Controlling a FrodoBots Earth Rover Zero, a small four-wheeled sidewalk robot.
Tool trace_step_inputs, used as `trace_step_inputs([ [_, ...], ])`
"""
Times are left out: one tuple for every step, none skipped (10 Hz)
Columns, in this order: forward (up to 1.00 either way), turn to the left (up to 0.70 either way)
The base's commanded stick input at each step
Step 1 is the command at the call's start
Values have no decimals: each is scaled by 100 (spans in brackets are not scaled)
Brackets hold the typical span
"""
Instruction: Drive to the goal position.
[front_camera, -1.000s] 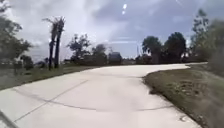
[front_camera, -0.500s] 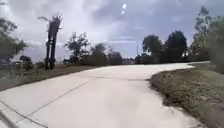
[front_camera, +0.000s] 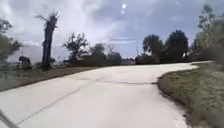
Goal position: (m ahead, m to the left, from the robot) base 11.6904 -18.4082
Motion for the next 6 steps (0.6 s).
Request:
trace_step_inputs([
  [85,0],
  [85,-1],
  [85,-12],
  [85,-28],
  [85,-32],
  [85,-34],
])
